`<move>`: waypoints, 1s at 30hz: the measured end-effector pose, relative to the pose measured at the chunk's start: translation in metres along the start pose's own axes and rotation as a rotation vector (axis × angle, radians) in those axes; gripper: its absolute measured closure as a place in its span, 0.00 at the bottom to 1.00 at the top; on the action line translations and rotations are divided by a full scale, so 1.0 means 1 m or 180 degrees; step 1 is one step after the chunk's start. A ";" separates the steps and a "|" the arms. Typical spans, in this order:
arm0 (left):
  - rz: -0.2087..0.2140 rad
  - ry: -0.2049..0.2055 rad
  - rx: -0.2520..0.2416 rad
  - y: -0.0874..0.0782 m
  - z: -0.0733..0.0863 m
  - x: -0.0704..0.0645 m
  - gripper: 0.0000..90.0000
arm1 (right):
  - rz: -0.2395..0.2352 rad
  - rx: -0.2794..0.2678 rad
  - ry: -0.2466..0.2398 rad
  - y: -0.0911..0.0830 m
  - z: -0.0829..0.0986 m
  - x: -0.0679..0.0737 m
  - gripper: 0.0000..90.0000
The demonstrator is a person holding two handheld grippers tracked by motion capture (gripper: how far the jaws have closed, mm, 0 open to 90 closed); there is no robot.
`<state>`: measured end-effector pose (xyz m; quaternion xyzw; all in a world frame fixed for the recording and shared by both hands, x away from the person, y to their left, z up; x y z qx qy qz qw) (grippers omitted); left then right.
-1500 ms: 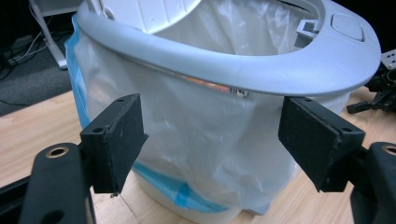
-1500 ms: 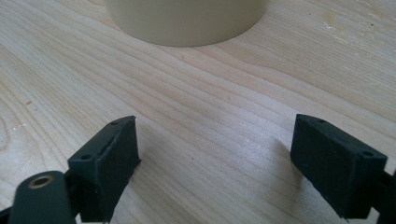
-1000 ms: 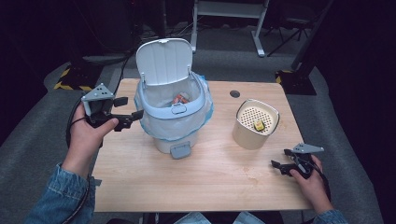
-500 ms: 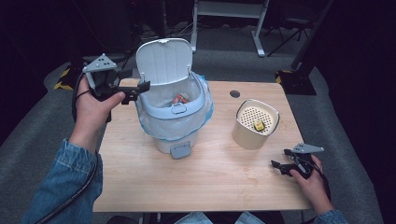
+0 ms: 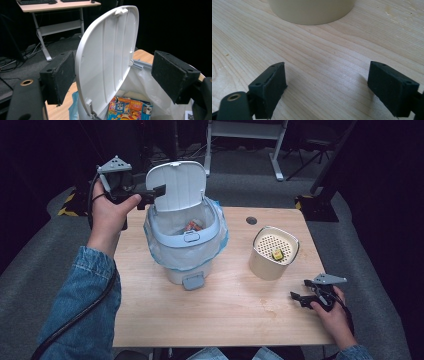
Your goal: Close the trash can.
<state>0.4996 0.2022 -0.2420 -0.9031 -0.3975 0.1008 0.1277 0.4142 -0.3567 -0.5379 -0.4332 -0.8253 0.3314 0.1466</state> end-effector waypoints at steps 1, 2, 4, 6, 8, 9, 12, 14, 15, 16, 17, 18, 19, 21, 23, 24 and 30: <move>0.0023 -0.0022 -0.0010 -0.001 0.000 0.000 0.23 | 0.0000 0.0000 0.0000 0.000 0.000 0.000 0.17; 0.0054 -0.0039 -0.0025 -0.002 0.000 -0.001 0.23 | 0.0000 0.0000 -0.0001 0.000 0.000 0.000 0.17; 0.0138 -0.0040 -0.0044 -0.005 0.002 -0.003 0.27 | 0.0000 0.0000 0.0000 0.000 0.000 0.000 0.17; 0.0282 -0.0034 -0.0030 -0.008 0.005 -0.009 0.31 | 0.0000 -0.0001 0.0000 0.000 0.000 0.000 0.17; 0.0414 0.0018 0.0064 -0.010 0.012 -0.017 0.30 | 0.0000 0.0000 -0.0001 0.000 0.000 0.000 0.17; 0.0485 0.0035 0.0120 -0.011 0.016 -0.021 0.30 | 0.0000 0.0000 -0.0001 0.000 0.000 0.000 0.17; 0.0652 0.0058 0.0213 -0.012 0.028 -0.032 0.31 | -0.0001 0.0000 -0.0003 0.000 0.000 0.000 0.17; 0.0737 0.0058 0.0242 -0.012 0.034 -0.038 0.31 | 0.0000 0.0000 -0.0001 0.000 0.000 0.000 0.17; 0.0773 0.0047 0.0242 -0.012 0.035 -0.041 0.31 | -0.0001 0.0000 -0.0001 0.000 0.000 0.000 0.17; 0.0822 0.0032 0.0243 -0.012 0.037 -0.045 0.31 | -0.0001 0.0000 0.0000 0.000 0.000 0.000 0.17; 0.0874 0.0026 0.0254 -0.012 0.039 -0.048 0.32 | 0.0000 -0.0001 -0.0003 0.000 0.000 0.000 0.17; 0.0917 0.0021 0.0281 -0.011 0.041 -0.052 0.34 | -0.0001 0.0000 -0.0001 0.000 0.000 0.000 0.17; 0.0931 0.0030 0.0308 -0.010 0.042 -0.055 0.35 | -0.0001 0.0000 0.0000 0.000 0.000 0.000 0.17; 0.0902 0.0000 0.0352 -0.008 0.044 -0.058 0.38 | -0.0001 0.0001 -0.0003 0.000 0.000 0.000 0.17; 0.0925 -0.0032 0.0361 -0.005 0.047 -0.059 0.46 | 0.0000 0.0000 -0.0005 0.000 0.000 0.000 0.17; 0.0942 -0.0086 0.0376 -0.003 0.049 -0.059 0.49 | -0.0001 0.0000 -0.0001 0.000 0.000 0.000 0.17; 0.0903 -0.0197 0.0438 0.008 0.055 -0.060 0.60 | -0.0001 0.0000 -0.0004 0.000 0.000 0.000 0.17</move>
Point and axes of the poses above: each handheld gripper's, and its own axes: y roughly forward along the jaws, z roughly out of its underside, x roughly to its left, the point moved 5 cm from there along y, roughly forward along the jaws, and after that the axes turned 3 degrees about z, right-handed, at the moved point
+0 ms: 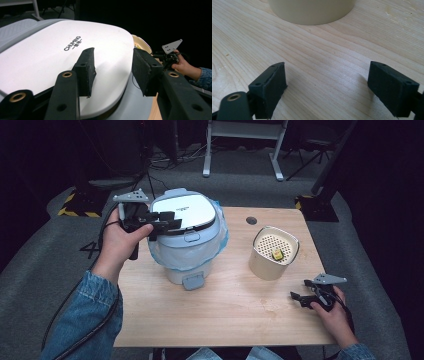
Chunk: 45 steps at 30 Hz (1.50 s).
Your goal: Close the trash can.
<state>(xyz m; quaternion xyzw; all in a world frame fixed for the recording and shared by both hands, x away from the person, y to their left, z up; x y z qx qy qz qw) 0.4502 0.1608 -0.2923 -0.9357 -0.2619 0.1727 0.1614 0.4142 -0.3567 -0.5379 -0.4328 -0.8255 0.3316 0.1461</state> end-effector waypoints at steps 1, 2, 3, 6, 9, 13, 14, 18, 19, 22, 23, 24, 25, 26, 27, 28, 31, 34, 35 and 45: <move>-0.0029 0.0023 0.0010 0.002 0.000 0.001 0.60 | 0.0000 0.0000 0.0000 0.000 0.000 0.000 0.17; -0.0062 0.0025 0.0039 0.004 0.001 0.000 0.60 | 0.0000 0.0000 0.0000 0.000 0.000 0.000 0.17; -0.0088 0.0036 0.0062 0.007 0.002 0.000 0.60 | 0.0000 0.0000 0.0000 0.000 0.000 0.000 0.17; -0.0114 0.0070 0.0069 0.012 0.002 -0.002 0.58 | 0.0000 0.0000 0.0000 0.000 0.000 0.000 0.17; -0.0178 0.0138 0.0072 0.014 0.002 -0.004 0.58 | 0.0000 0.0000 -0.0001 0.000 0.000 0.000 0.17; -0.0288 0.0332 0.0101 0.015 0.004 -0.007 0.58 | 0.0000 0.0000 0.0000 0.000 0.000 0.000 0.17; -0.0334 0.0400 0.0108 0.016 0.005 -0.008 0.58 | 0.0000 0.0000 0.0000 0.000 0.000 0.000 0.17; -0.0517 0.0524 0.0152 0.019 0.005 -0.010 0.59 | 0.0001 0.0001 0.0000 0.000 0.000 0.000 0.17; -0.0526 0.0522 0.0170 0.019 0.005 -0.011 0.59 | 0.0001 0.0000 0.0000 0.000 0.000 0.000 0.17; -0.0590 0.0495 0.0224 0.020 0.004 -0.013 0.59 | 0.0001 -0.0001 -0.0001 0.000 0.000 0.000 0.17; -0.0635 0.0594 0.0309 0.021 0.005 -0.013 0.60 | 0.0001 -0.0001 -0.0003 0.000 0.000 0.000 0.17; -0.0663 0.0568 0.0301 0.022 0.005 -0.015 0.62 | 0.0001 -0.0002 -0.0003 0.000 0.000 0.000 0.17; -0.0693 0.0564 0.0322 0.022 0.005 -0.016 0.62 | 0.0002 -0.0002 -0.0004 0.000 0.000 0.000 0.17; -0.0721 0.0578 0.0342 0.023 0.004 -0.017 0.62 | 0.0001 -0.0001 -0.0004 0.000 0.000 0.000 0.17; -0.0717 0.0593 0.0338 0.023 0.004 -0.017 0.62 | 0.0000 -0.0001 -0.0004 0.000 0.000 0.000 0.17; -0.0718 0.0587 0.0321 0.024 0.004 -0.017 0.62 | 0.0000 -0.0002 -0.0004 0.000 0.000 0.000 0.17; -0.0772 0.0524 0.0328 0.023 0.005 -0.017 0.45 | -0.0002 -0.0001 -0.0001 0.000 0.000 0.000 0.17; -0.0703 0.0444 0.0221 0.015 0.007 -0.022 0.34 | 0.0000 -0.0001 -0.0004 0.000 0.000 0.000 0.17; -0.0680 0.0425 0.0176 0.012 0.008 -0.024 0.32 | -0.0002 0.0000 0.0000 0.000 0.000 0.000 0.17; -0.0771 0.0530 0.0196 -0.030 0.044 -0.052 0.25 | -0.0002 0.0000 0.0000 0.000 0.000 0.000 0.17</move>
Point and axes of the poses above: each handheld gripper's, and its own axes: y roughly forward along the jaws, z roughly out of its underside, x roughly to its left, the point moved 5 cm from there along y, roughly forward along the jaws, and after that the axes turned 3 degrees about z, right-handed, at the moved point
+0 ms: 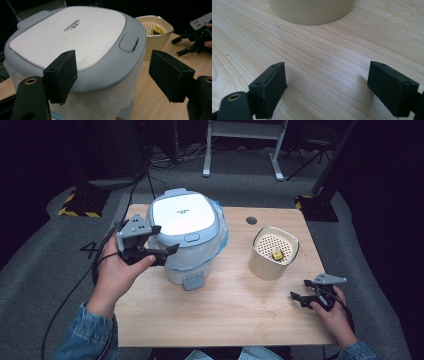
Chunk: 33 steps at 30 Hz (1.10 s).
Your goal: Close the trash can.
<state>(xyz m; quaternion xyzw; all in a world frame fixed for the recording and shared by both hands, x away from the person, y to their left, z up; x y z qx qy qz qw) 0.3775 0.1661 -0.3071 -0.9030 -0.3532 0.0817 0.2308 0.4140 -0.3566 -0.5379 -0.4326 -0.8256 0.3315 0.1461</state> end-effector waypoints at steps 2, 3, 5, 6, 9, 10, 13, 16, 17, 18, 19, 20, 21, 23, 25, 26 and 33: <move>-0.0004 -0.0023 -0.0004 -0.005 0.012 -0.003 0.24 | 0.0001 -0.0002 -0.0003 0.000 0.000 0.000 0.17; -0.0007 -0.0047 -0.0010 -0.007 0.016 -0.003 0.24 | 0.0003 -0.0001 -0.0004 0.000 0.000 0.000 0.17; -0.0011 -0.0086 0.0005 -0.008 0.028 -0.004 0.24 | 0.0002 0.0001 -0.0001 0.000 0.000 0.000 0.17; -0.0007 -0.0090 0.0008 -0.007 0.034 -0.004 0.24 | 0.0003 0.0001 -0.0001 0.000 0.000 0.000 0.17; -0.0019 -0.0143 0.0027 -0.004 0.050 -0.003 0.23 | 0.0003 0.0001 0.0000 0.000 0.000 0.000 0.17; -0.0032 -0.0153 0.0038 -0.002 0.055 -0.003 0.23 | 0.0003 0.0001 0.0000 0.000 0.000 0.000 0.17; -0.0061 -0.0170 0.0084 0.002 0.069 -0.001 0.22 | 0.0003 0.0001 0.0000 0.000 0.000 0.000 0.17; -0.0075 -0.0201 0.0091 0.005 0.080 -0.001 0.22 | 0.0004 0.0001 -0.0001 0.000 0.000 0.000 0.17; -0.0082 -0.0213 0.0080 0.006 0.085 -0.001 0.22 | 0.0003 0.0002 0.0000 0.000 0.000 0.000 0.17; -0.0087 -0.0227 0.0076 0.006 0.088 -0.001 0.22 | 0.0003 0.0001 -0.0001 0.000 0.000 0.000 0.17; -0.0087 -0.0237 0.0073 0.007 0.092 -0.001 0.22 | 0.0003 0.0001 0.0000 0.000 0.000 0.000 0.17; -0.0088 -0.0259 0.0076 0.008 0.098 -0.001 0.22 | 0.0003 0.0001 0.0000 0.000 0.000 0.000 0.17; -0.0091 -0.0277 0.0080 0.008 0.101 -0.001 0.22 | 0.0002 0.0001 0.0001 0.000 0.000 0.000 0.17; -0.0094 -0.0335 0.0086 0.010 0.110 -0.001 0.22 | 0.0004 0.0000 -0.0003 0.000 0.000 0.000 0.17; -0.0083 -0.0379 0.0089 0.013 0.118 -0.001 0.22 | 0.0003 -0.0001 -0.0001 0.000 0.000 0.000 0.17; -0.0083 -0.0405 0.0090 0.014 0.122 -0.001 0.22 | 0.0004 -0.0001 -0.0003 0.000 0.000 0.000 0.17; -0.0071 -0.0497 0.0224 0.023 0.142 0.001 0.22 | 0.0002 0.0000 0.0000 0.000 0.000 0.000 0.17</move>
Point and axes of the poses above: each handheld gripper's, and its own axes: y roughly forward along the jaws, z roughly out of its underside, x roughly to its left, the point moved 5 cm from there along y, roughly forward along the jaws, and after that the axes turned 3 degrees about z, right-handed, at the moved point
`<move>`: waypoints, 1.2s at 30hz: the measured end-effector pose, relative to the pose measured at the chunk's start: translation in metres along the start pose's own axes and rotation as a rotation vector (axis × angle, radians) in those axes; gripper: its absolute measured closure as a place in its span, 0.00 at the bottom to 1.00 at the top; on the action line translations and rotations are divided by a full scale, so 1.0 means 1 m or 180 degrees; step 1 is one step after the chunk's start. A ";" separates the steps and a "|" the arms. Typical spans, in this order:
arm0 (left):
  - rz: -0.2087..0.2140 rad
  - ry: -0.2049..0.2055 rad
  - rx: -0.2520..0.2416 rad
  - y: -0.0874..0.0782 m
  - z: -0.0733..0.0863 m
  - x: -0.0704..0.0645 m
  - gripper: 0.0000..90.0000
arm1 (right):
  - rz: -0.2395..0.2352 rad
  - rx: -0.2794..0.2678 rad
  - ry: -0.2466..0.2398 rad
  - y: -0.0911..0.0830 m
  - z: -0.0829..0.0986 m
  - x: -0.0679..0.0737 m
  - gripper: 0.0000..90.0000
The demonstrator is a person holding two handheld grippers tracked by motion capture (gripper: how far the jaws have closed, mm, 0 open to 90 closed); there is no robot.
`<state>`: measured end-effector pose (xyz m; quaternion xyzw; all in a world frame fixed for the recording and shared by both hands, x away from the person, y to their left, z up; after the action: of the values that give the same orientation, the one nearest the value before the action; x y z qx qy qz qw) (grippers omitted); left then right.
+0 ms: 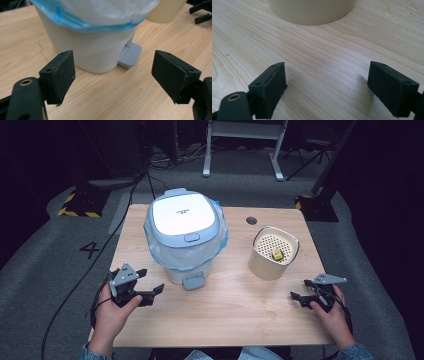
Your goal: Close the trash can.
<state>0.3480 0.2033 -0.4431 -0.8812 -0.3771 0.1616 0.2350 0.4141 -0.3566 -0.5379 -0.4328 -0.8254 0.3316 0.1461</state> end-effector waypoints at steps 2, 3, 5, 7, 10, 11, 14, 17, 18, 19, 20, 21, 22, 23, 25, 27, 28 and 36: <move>-0.0014 -0.0002 0.0055 0.004 0.006 0.001 0.22 | 0.0000 0.0000 0.0001 0.000 0.000 0.000 0.17; -0.0011 -0.0015 0.0081 0.006 0.010 0.002 0.22 | 0.0002 -0.0001 -0.0003 0.000 0.000 0.000 0.17; 0.0002 -0.0058 0.0133 0.010 0.017 0.002 0.22 | 0.0002 0.0000 -0.0003 0.000 0.000 0.000 0.17; -0.0006 -0.0075 0.0187 0.015 0.024 0.003 0.22 | 0.0001 0.0000 0.0000 0.000 0.000 0.000 0.17; -0.0003 -0.0085 0.0291 0.023 0.036 0.004 0.22 | 0.0000 0.0000 0.0000 0.000 0.000 0.000 0.17; -0.0003 -0.0087 0.0319 0.025 0.040 0.005 0.22 | 0.0001 0.0000 0.0000 0.000 0.000 0.000 0.17; 0.0021 -0.0101 0.0450 0.033 0.052 0.006 0.22 | 0.0001 0.0000 0.0000 0.000 0.000 0.000 0.17; 0.0010 -0.0144 0.0547 0.037 0.058 0.007 0.22 | 0.0001 0.0000 0.0000 0.000 0.000 0.000 0.17; -0.0007 -0.0136 0.0583 0.038 0.060 0.008 0.22 | 0.0001 0.0000 0.0000 0.000 0.000 0.000 0.17; -0.0031 -0.0131 0.0620 0.039 0.062 0.008 0.22 | 0.0001 0.0000 0.0000 0.000 0.000 0.000 0.17; -0.0060 -0.0118 0.0671 0.040 0.064 0.009 0.22 | 0.0001 0.0000 0.0000 0.000 0.000 0.000 0.17; -0.0087 -0.0116 0.0713 0.041 0.065 0.009 0.22 | 0.0001 0.0000 0.0001 0.000 0.000 0.000 0.17; -0.0094 -0.0110 0.0755 0.042 0.067 0.010 0.22 | 0.0001 0.0000 0.0000 0.000 0.000 0.000 0.17; -0.0116 -0.0087 0.0769 0.043 0.068 0.010 0.22 | 0.0001 0.0000 0.0000 0.000 0.000 0.000 0.17; -0.0115 -0.0081 0.0820 0.045 0.071 0.009 0.22 | 0.0001 0.0000 0.0000 0.000 0.000 0.000 0.17; -0.0137 -0.0063 0.0874 0.046 0.073 0.009 0.21 | 0.0000 0.0000 0.0000 0.000 0.000 0.000 0.17; -0.0148 -0.0046 0.0895 0.047 0.074 0.009 0.21 | 0.0001 0.0000 -0.0001 0.000 0.000 0.000 0.17; -0.0109 0.0082 0.0859 0.055 0.079 0.012 0.14 | 0.0001 0.0000 -0.0001 0.000 0.000 0.000 0.17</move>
<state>0.3520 0.2024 -0.5400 -0.8370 -0.3638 0.1954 0.3590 0.4142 -0.3566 -0.5379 -0.4330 -0.8254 0.3317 0.1459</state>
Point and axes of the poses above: each handheld gripper's, and its own axes: y roughly forward along the jaws, z roughly out of its underside, x roughly to its left, the point moved 5 cm from there along y, roughly forward along the jaws, and after that the axes turned 3 degrees about z, right-handed, at the moved point
